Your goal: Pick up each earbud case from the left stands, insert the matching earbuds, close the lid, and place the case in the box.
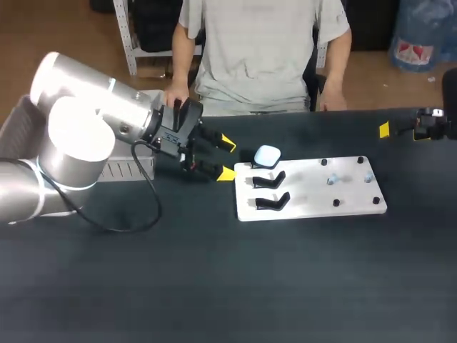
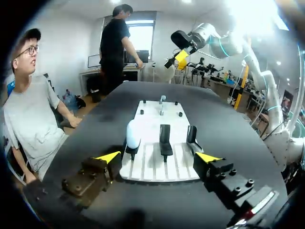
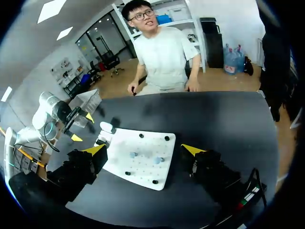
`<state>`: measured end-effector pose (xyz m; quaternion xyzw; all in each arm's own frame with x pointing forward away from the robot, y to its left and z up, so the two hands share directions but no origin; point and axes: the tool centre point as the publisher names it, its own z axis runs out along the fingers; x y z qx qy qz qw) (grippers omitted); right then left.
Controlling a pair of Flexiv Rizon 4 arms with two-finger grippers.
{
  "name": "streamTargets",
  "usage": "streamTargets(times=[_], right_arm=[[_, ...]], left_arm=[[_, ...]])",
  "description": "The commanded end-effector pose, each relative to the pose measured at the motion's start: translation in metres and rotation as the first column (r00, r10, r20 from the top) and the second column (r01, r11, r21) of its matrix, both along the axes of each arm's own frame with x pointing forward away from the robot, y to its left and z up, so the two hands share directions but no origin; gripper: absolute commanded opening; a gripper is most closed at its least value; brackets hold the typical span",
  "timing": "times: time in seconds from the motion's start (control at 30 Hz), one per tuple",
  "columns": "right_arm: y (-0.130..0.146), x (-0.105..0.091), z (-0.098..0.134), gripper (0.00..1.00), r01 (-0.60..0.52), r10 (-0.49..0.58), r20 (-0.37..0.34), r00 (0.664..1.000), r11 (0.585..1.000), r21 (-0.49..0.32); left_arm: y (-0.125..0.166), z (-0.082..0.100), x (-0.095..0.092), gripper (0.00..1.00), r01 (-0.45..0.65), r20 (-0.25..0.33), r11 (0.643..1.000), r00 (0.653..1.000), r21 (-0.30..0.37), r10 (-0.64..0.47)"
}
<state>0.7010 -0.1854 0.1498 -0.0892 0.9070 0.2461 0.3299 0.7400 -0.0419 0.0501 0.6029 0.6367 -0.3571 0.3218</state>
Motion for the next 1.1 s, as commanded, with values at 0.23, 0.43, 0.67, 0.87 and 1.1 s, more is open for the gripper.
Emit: streamTargets(times=[0.23,0.43,0.67,0.87,1.1], right_arm=[[0.0,-0.001,0.0,1.0,0.0,0.0,0.0,1.0,1.0,-0.001],[0.0,-0.001,0.0,1.0,0.0,0.0,0.0,1.0,1.0,-0.001],[0.0,-0.001,0.0,1.0,0.0,0.0,0.0,1.0,1.0,-0.001],[0.0,-0.001,0.0,1.0,0.0,0.0,0.0,1.0,1.0,-0.001],[0.0,-0.001,0.0,1.0,0.0,0.0,0.0,1.0,1.0,-0.001]], left_arm=[[-0.013,-0.01,0.024,1.0,0.071,0.004,0.997,0.997,-0.024,-0.071],[-0.018,-0.015,0.032,0.93,0.08,-0.012,0.996,0.997,-0.031,-0.08],[-0.026,-0.024,0.035,0.8,0.075,-0.024,0.997,0.997,-0.031,-0.075],[-0.033,-0.022,0.038,0.71,0.081,-0.032,0.995,0.996,-0.064,-0.083],[-0.041,-0.02,0.036,0.68,0.086,-0.028,0.992,0.996,-0.088,-0.089]])
